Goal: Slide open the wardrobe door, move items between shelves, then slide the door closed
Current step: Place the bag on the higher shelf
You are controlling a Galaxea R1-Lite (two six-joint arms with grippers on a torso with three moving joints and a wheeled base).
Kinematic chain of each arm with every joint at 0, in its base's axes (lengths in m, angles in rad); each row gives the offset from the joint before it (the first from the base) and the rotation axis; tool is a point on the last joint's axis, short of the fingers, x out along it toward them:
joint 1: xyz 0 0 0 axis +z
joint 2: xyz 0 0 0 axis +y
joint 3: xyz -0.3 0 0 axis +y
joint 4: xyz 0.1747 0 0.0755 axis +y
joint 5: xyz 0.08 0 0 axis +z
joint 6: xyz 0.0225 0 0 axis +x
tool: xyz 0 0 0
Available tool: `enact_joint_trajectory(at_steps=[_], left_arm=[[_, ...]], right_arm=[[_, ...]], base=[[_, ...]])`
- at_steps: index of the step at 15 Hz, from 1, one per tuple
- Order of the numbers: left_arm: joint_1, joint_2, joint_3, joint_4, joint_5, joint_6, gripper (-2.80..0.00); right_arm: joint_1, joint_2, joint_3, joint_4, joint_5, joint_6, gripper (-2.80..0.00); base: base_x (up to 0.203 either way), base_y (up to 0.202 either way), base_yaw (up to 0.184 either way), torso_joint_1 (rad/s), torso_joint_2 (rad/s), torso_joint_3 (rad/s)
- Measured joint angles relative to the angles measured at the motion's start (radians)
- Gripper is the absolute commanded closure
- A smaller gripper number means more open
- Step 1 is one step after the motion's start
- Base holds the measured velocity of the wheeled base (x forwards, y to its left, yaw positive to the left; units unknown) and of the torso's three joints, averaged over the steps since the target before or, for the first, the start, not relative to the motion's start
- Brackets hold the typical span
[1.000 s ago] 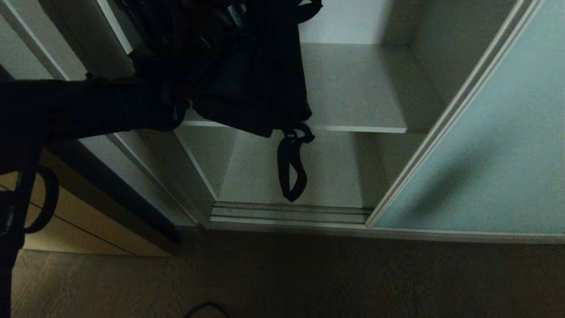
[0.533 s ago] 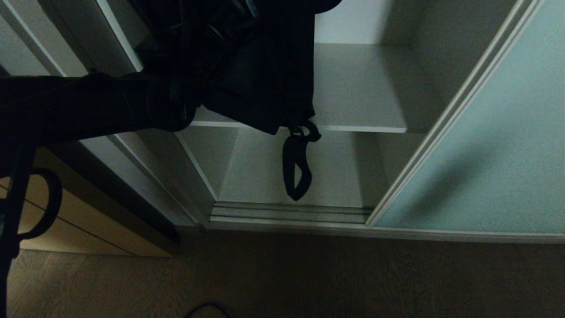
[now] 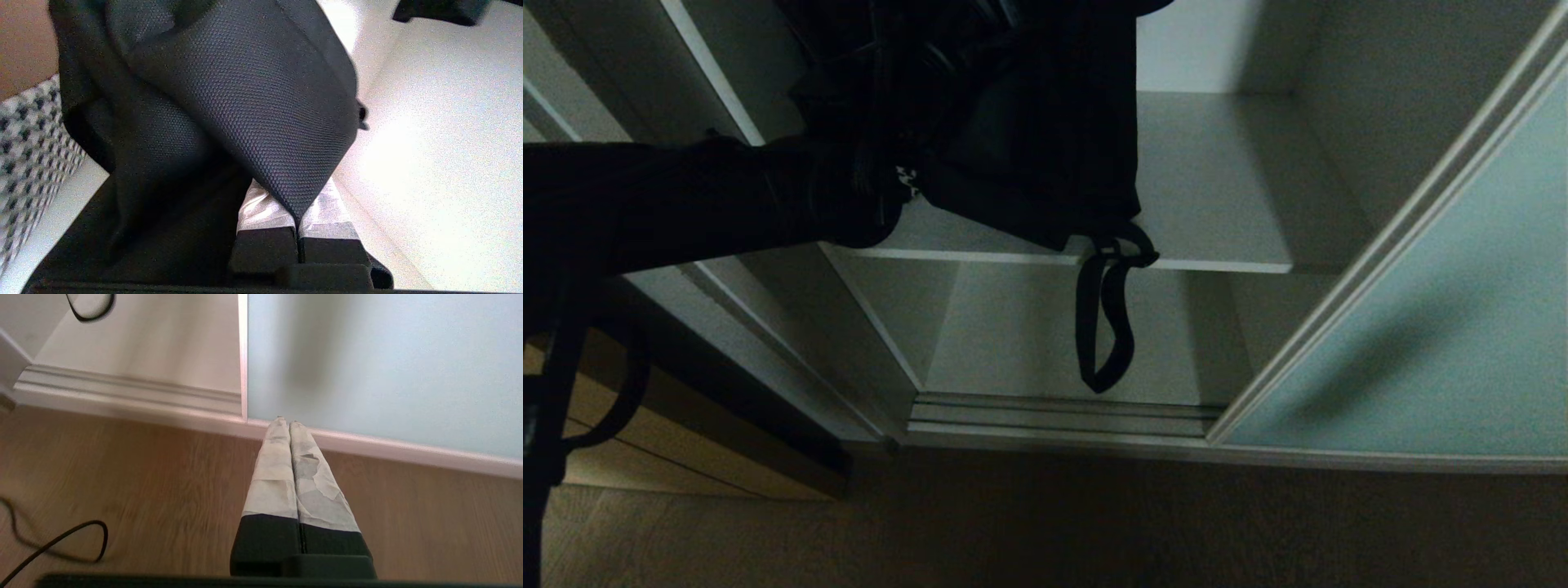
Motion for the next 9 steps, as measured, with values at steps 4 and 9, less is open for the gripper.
enact_joint_trajectory(at_steps=[4, 9], left_arm=[[-0.009, 0.0, 0.0, -0.001, -0.004, 0.016, 0.0], [-0.014, 0.009, 0.0, -0.049, -0.01, 0.014, 0.0]], right_arm=[[0.0, 0.0, 0.0, 0.0, 0.0, 0.0, 0.0], [0.0, 0.0, 0.0, 0.0, 0.0, 0.0, 0.0]], base=[[0.197, 0.0, 0.001, 0.003, 0.0, 0.0], [0.107, -0.025, 0.003, 0.004, 0.0, 0.002]])
